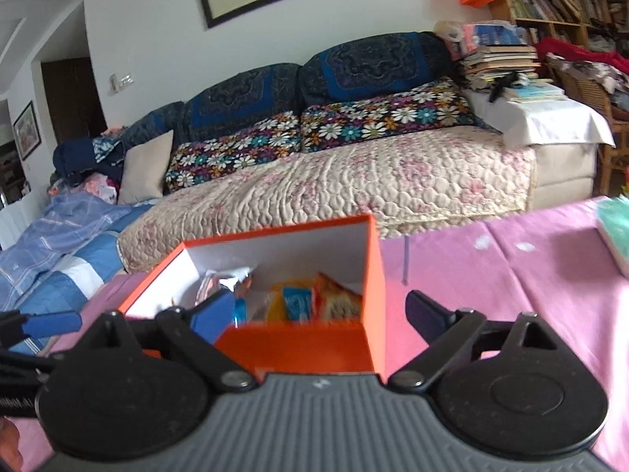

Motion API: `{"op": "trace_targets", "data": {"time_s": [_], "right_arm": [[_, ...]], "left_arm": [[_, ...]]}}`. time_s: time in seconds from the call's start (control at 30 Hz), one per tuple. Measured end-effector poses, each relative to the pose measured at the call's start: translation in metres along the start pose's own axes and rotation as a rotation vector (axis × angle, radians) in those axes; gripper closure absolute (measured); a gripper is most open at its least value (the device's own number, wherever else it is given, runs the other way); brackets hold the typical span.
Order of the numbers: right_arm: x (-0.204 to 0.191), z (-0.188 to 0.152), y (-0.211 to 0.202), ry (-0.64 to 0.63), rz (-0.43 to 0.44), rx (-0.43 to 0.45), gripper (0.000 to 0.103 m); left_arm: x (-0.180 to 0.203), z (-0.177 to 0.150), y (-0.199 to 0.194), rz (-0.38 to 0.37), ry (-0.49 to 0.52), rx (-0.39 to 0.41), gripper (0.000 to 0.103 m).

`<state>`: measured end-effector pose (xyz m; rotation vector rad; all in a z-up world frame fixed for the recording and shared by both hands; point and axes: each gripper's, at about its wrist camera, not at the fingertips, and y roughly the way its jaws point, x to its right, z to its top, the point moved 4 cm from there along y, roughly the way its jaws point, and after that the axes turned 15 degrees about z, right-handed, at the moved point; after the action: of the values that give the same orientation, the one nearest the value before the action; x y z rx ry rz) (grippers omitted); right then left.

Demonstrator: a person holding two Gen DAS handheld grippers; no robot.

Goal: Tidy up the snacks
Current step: 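Carry both packets into the orange box and open both tools, then move both tools back over the remaining snack pile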

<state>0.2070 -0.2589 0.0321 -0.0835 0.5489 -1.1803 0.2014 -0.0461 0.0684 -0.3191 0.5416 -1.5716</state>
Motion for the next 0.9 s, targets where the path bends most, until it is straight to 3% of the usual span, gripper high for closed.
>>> {"op": "trace_targets", "data": {"time_s": [0.23, 0.57, 0.9], "right_arm": [[0.008, -0.048, -0.065, 0.069, -0.022, -0.018, 0.009], [0.037, -0.078, -0.106, 0.172, -0.07, -0.011, 0.009], [0.025, -0.092, -0.121, 0.191, -0.046, -0.003, 0.009]], "left_arm": [[0.012, -0.035, -0.045, -0.018, -0.014, -0.028, 0.026], [0.052, -0.083, -0.081, -0.169, -0.077, -0.174, 0.024], [0.04, -0.131, -0.101, 0.037, 0.003, -0.251, 0.025]]}}
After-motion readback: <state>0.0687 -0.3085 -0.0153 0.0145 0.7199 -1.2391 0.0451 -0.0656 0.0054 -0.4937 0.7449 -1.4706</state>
